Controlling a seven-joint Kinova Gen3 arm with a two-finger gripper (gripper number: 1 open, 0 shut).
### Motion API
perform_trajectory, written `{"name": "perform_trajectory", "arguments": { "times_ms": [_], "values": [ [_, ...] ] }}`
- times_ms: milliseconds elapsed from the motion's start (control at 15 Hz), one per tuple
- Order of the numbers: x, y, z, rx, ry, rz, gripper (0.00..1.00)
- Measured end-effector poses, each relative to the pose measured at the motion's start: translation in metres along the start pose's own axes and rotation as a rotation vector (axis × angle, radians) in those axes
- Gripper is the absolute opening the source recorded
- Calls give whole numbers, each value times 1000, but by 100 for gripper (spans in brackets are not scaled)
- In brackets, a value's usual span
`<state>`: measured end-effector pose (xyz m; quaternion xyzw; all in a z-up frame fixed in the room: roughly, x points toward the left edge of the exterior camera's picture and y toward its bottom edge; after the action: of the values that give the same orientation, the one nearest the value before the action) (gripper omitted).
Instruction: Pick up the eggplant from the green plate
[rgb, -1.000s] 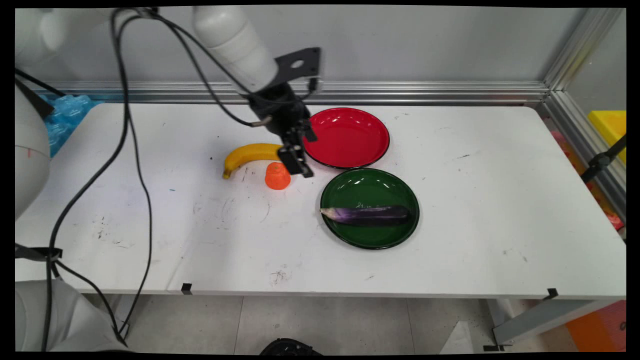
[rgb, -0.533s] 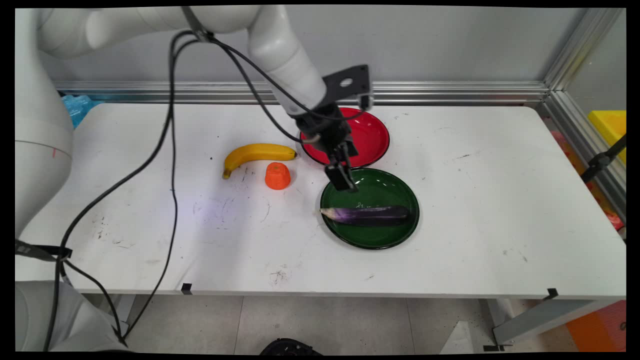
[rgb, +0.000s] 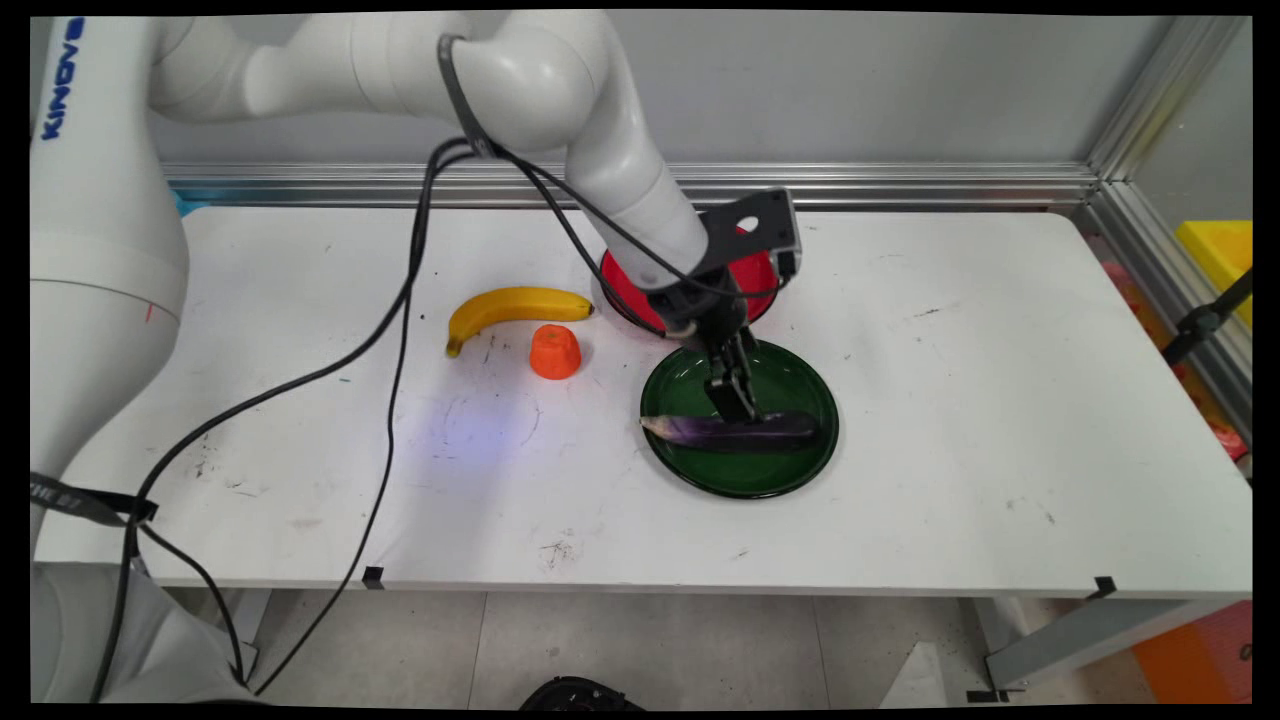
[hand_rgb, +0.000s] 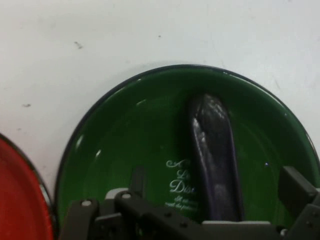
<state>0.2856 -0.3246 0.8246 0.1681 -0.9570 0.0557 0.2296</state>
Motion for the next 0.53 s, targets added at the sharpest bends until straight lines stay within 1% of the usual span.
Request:
{"name": "perform_trajectory", "arguments": {
  "times_ms": [533],
  "values": [
    [-9, 13, 39, -11, -6, -26, 100]
  ]
}}
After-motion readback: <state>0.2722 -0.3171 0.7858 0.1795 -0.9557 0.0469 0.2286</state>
